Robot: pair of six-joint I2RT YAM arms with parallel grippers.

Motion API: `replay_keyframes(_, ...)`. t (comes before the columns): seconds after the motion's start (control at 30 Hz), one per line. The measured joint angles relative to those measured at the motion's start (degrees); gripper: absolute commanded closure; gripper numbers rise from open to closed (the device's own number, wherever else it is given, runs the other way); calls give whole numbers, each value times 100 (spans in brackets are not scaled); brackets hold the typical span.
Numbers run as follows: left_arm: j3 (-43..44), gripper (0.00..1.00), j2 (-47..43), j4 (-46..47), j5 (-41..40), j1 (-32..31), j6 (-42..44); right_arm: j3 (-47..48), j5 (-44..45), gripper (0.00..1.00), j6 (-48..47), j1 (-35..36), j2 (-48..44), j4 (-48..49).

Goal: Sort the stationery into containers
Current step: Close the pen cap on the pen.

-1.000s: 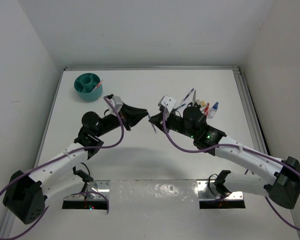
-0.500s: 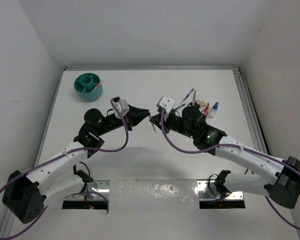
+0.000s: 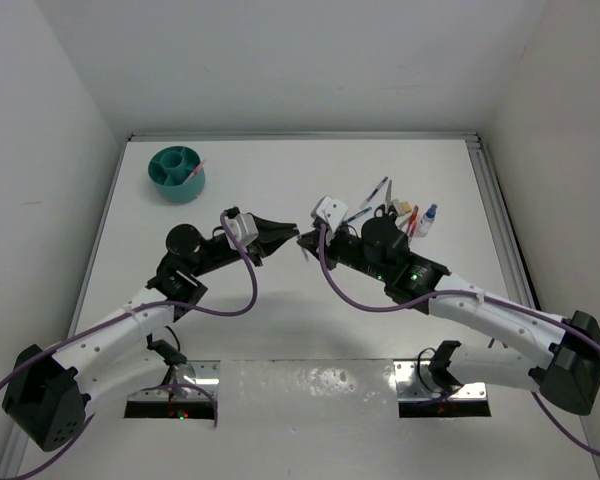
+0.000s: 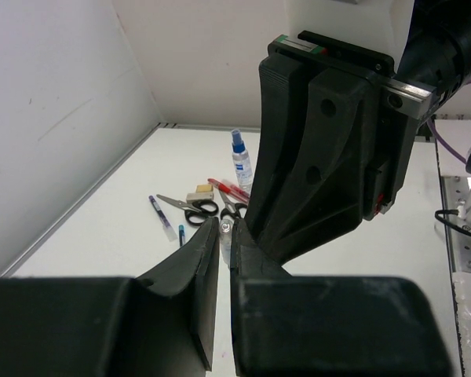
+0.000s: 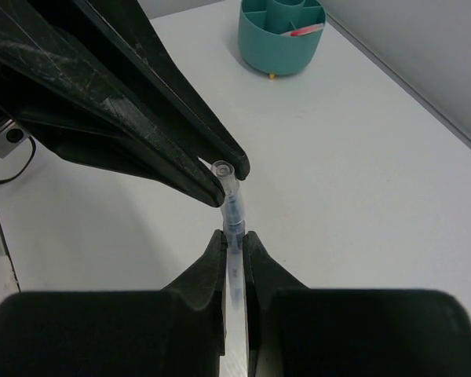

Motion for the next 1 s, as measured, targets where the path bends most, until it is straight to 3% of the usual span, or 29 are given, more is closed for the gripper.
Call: replay_keyframes(1.0,-105,100,4,-44,96,33,234,-149,210,100,72,136,96,258)
